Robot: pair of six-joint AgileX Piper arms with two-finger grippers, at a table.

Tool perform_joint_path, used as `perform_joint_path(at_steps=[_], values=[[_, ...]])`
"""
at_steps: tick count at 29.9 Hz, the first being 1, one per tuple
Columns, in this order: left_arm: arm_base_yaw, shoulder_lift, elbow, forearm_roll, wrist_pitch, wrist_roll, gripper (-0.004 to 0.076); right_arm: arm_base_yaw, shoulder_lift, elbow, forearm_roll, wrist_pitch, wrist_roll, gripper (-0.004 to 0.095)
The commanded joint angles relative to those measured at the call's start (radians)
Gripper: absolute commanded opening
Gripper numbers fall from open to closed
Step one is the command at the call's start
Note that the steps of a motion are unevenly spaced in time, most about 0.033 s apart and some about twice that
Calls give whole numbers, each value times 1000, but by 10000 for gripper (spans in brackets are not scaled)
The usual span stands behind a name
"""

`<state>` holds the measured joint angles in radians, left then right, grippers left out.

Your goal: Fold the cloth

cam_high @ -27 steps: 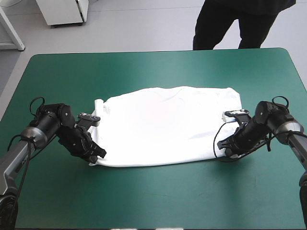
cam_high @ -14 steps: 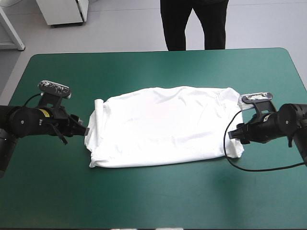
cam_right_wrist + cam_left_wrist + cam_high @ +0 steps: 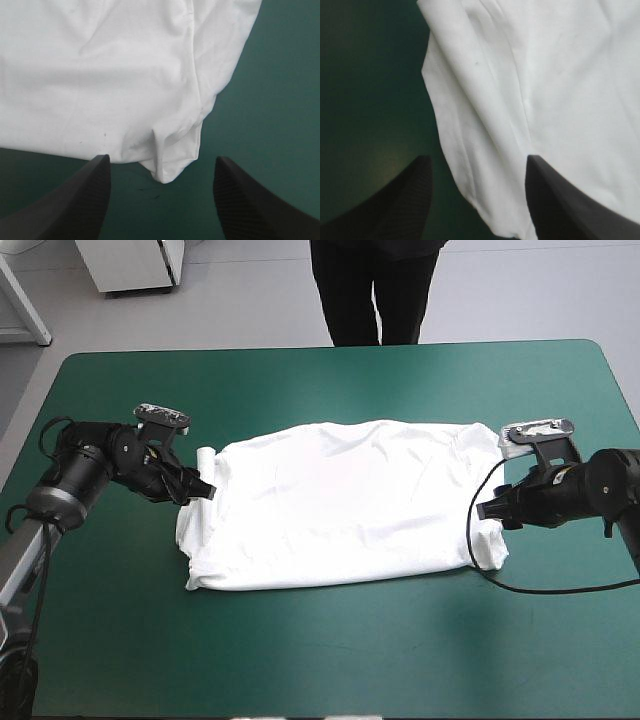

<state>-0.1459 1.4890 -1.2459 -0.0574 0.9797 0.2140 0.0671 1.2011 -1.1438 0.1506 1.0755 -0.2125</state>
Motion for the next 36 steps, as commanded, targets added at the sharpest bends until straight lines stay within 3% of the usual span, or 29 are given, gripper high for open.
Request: perform_joint_path(at_steps=[1, 23, 26, 32, 36], values=[[24, 35, -29, 8, -46, -14, 430, 1, -25, -34, 1, -48, -3, 577], [81, 259, -29, -144, -51, 63, 412, 79, -3, -36, -63, -49, 3, 577], [79, 265, -29, -146, -49, 61, 313, 79, -3, -38, -63, -49, 3, 577], [79, 255, -29, -163, -14, 61, 23, 81, -3, -38, -63, -47, 3, 577], [77, 212, -29, -215, 16, 70, -22, 81, -3, -38, -66, -47, 3, 577]])
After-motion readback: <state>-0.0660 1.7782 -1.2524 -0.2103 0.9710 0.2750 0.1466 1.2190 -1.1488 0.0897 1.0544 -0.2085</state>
